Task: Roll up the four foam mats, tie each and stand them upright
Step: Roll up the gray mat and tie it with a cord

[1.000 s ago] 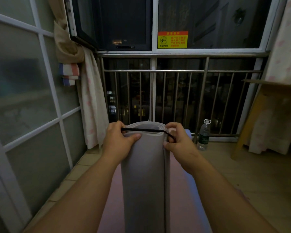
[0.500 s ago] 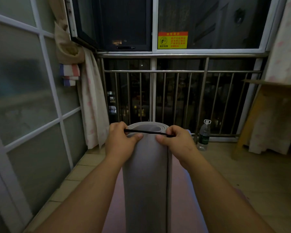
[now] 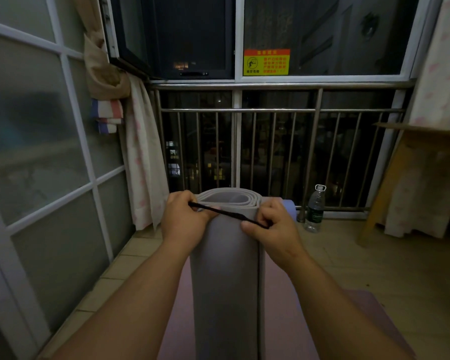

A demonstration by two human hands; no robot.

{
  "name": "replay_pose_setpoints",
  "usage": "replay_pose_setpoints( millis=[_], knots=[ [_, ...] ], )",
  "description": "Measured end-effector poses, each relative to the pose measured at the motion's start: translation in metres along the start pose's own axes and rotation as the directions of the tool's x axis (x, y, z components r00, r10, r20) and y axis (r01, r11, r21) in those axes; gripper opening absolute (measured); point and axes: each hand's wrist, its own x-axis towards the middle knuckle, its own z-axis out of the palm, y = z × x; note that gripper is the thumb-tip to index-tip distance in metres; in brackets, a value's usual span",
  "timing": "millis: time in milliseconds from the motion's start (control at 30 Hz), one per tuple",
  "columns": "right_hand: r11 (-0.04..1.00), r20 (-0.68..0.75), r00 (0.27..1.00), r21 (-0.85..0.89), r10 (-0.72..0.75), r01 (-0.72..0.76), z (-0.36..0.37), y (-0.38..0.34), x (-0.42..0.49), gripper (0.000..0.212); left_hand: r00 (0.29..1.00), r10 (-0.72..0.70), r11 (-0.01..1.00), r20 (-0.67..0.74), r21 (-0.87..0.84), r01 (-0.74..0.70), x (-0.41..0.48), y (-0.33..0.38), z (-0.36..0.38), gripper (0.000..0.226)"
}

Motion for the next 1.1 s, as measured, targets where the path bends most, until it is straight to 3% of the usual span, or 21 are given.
replay_pose_setpoints(
  millis=[200,300,433,533,767,867,1100],
  knots=[
    [0.988,-0.01,0.989,0.054,0.145,-0.144,-0.006,0.008,0.002,0.033,0.999,-0.006,0.995,-0.039,-0.099,0.002,-0.004,0.0,0.008,0.035],
    [0.981,-0.034,0.981,0.05,0.19,-0.188,-0.007,0.011,0.001,0.031,0.999,-0.041,0.984,0.009,-0.17,0.042,-0.002,0.0,0.009,0.035],
    [0.964,-0.071,0.969,0.14,0.237,-0.226,-0.01,0.011,0.001,0.026,0.975,-0.112,0.898,0.192,-0.402,0.182,0.004,0.003,0.005,0.035],
    [0.972,-0.094,0.971,0.104,0.219,-0.209,-0.011,0.014,0.0,0.028,0.931,-0.129,0.816,0.341,-0.497,0.295,0.007,0.001,-0.002,0.033],
    [0.974,-0.098,0.971,0.093,0.216,-0.207,-0.012,0.014,-0.001,0.029,0.803,0.037,0.695,0.595,-0.593,0.407,0.005,-0.011,-0.028,0.017],
    [0.971,-0.089,0.97,0.103,0.227,-0.218,-0.012,0.013,-0.002,0.029,0.791,0.074,0.758,0.607,-0.55,0.351,0.005,-0.012,-0.03,0.022],
    [0.953,-0.066,0.96,0.16,0.272,-0.258,-0.016,0.012,-0.003,0.03,0.881,-0.011,0.961,0.472,-0.239,0.14,0.005,-0.003,-0.026,0.016]
  ],
)
